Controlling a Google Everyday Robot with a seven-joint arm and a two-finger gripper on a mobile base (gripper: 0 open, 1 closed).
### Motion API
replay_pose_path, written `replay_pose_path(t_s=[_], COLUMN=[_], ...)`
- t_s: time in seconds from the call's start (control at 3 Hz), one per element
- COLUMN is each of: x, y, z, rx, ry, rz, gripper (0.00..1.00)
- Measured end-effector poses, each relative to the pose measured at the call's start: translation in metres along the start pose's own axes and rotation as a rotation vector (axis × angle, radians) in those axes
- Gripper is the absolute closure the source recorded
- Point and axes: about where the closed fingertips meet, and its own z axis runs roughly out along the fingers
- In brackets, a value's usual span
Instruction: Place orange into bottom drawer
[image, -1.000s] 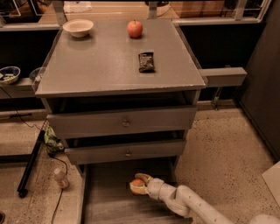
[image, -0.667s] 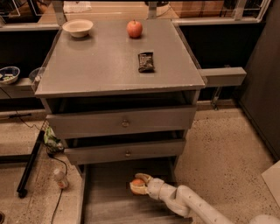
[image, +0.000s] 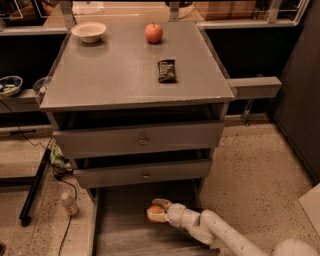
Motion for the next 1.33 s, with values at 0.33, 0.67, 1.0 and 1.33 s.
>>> replay_pose_path(t_s=[0.33,0.67,1.0,1.33], x=[0.01,0.02,0.021,0.027], y=[0.0,0.0,0.0,-0.005], z=[0.004,0.007,0.009,0.019], rx=[-0.042,-0.081,-0.085,-0.11], ry=[-0.006,-0.008,-0.01,-0.021], rz=[0.025,0.053,0.055,0.068], gripper=[1.0,1.0,1.0,1.0])
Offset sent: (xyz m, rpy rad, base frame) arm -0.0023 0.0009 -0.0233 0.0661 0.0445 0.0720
